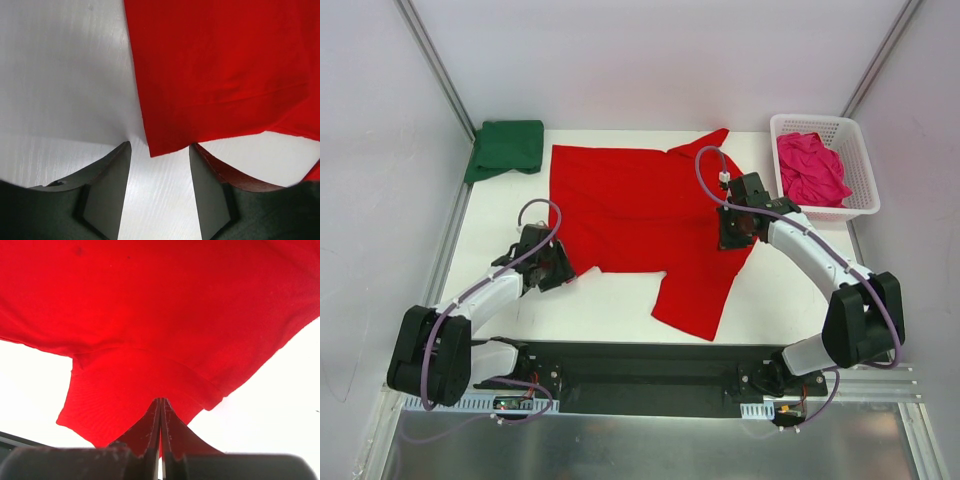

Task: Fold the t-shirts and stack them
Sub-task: Flatten out the tshirt, then grap the side of the flattened tshirt closest away from the robot with both arms

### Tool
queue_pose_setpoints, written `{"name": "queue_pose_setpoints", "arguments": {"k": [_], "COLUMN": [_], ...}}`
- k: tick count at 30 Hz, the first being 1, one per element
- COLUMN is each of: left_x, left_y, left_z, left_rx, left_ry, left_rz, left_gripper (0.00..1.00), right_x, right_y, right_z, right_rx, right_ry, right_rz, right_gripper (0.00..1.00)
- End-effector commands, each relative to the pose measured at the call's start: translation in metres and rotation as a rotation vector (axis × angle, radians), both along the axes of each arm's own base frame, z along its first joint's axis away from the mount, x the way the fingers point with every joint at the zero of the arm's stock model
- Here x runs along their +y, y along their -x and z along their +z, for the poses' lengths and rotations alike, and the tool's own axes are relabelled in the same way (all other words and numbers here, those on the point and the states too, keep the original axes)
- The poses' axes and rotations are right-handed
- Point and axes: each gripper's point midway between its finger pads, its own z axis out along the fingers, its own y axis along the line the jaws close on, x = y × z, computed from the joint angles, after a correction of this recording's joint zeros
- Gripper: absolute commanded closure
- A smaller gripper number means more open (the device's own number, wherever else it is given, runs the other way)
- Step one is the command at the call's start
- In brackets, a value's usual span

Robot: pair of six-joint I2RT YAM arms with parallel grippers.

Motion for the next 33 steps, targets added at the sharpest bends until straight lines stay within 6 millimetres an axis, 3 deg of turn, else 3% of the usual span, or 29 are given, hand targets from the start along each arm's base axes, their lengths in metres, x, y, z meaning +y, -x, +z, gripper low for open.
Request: {"name": "queue_pose_setpoints", "arguments": {"k": [1, 10, 14, 16, 17, 18, 19, 22, 23, 28, 33], "left_x": [0.003, 0.000, -0.002, -0.004, -0.004, -0.005, -0.005, -0.007, -0.009, -0.012, -0.015], "left_y": [-0.007, -0.013, -0.018, -0.020, -0.021, -0.021, -0.023, -0.026, -0.026, -0.030, -0.032], "left_z": [0.000, -0.004, -0.003, -0.003, -0.002, -0.003, -0.003, -0.002, -0.002, 0.003, 0.008], "left_rx": [0.009, 0.023, 0.020, 0.024, 0.023, 0.027, 0.026, 0.026, 0.024, 0.013, 0.000], "left_ry": [-0.004, 0.009, 0.015, 0.018, 0.021, 0.021, 0.021, 0.030, 0.035, 0.046, 0.061], "left_rz": [0.010, 0.012, 0.003, -0.001, -0.002, -0.003, -0.003, -0.010, -0.013, -0.030, -0.046], "left_gripper": [0.54, 0.70, 0.77, 0.89, 0.95, 1.00, 1.00, 1.00, 1.00, 1.00, 1.00], "right_x": [-0.003, -0.006, -0.011, -0.012, -0.010, -0.011, -0.012, -0.015, -0.014, -0.018, -0.019], "right_y": [0.007, 0.014, 0.028, 0.038, 0.043, 0.053, 0.058, 0.078, 0.084, 0.116, 0.140], "right_z": [0.010, 0.013, 0.014, 0.019, 0.020, 0.013, 0.019, 0.010, 0.015, -0.003, -0.018], "right_rx": [-0.018, -0.020, -0.020, -0.027, -0.029, -0.006, -0.030, -0.013, -0.037, -0.004, -0.005], "right_ry": [0.006, -0.003, -0.006, -0.026, -0.035, -0.036, -0.049, -0.049, -0.061, -0.095, -0.133], "right_rz": [-0.011, -0.033, -0.045, -0.047, -0.041, -0.048, -0.050, -0.073, -0.070, -0.133, -0.198], "right_gripper": [0.98, 0.98, 0.98, 0.95, 0.88, 0.87, 0.87, 0.79, 0.72, 0.59, 0.57]}}
